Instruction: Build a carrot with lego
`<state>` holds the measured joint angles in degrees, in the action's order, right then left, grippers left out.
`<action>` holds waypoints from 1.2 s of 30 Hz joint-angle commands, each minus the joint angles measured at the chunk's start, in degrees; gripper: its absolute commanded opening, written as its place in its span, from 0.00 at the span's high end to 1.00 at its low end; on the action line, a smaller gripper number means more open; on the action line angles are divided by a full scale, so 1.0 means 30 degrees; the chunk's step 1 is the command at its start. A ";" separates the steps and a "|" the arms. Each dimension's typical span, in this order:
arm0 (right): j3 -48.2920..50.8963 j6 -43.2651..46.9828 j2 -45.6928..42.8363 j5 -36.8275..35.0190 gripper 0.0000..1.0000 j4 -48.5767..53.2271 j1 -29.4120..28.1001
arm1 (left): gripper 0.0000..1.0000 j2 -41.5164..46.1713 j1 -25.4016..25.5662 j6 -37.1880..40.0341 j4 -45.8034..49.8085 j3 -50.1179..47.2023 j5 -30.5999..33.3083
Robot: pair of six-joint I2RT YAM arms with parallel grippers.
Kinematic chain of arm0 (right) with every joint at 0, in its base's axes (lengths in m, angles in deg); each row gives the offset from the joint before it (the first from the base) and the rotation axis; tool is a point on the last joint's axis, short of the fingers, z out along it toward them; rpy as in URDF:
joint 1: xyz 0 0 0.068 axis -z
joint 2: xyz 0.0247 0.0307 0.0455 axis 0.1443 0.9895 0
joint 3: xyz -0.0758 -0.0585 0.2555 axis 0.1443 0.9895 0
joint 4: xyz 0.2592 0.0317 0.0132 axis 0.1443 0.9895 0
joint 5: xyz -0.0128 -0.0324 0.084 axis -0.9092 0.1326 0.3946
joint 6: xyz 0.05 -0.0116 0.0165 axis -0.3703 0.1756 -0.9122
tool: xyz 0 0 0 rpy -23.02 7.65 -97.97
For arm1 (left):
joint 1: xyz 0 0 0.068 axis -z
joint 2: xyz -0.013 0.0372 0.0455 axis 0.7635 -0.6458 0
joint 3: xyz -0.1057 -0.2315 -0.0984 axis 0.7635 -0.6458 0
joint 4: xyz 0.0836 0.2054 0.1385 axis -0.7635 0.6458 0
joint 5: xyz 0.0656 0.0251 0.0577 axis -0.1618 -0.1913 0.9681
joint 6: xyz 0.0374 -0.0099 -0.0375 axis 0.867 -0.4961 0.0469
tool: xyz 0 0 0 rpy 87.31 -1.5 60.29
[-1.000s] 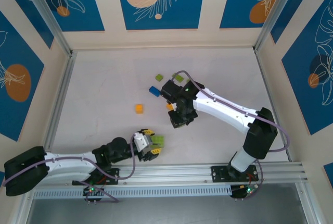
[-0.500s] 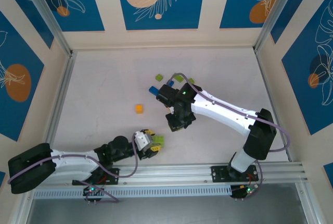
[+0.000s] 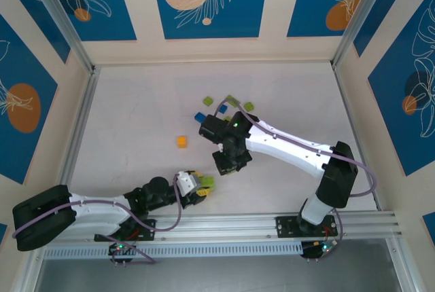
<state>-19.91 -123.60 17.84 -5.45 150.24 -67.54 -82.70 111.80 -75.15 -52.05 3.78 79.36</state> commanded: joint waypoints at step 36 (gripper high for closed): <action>-0.0406 0.0203 0.1957 0.0916 0.68 -0.2388 -0.1388 | 0.66 -0.1200 -0.0169 0.0462 -0.1090 0.0649 -0.0113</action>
<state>-21.51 -123.51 23.21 -3.61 142.72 -71.30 -86.16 111.80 -75.11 -53.89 4.74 79.25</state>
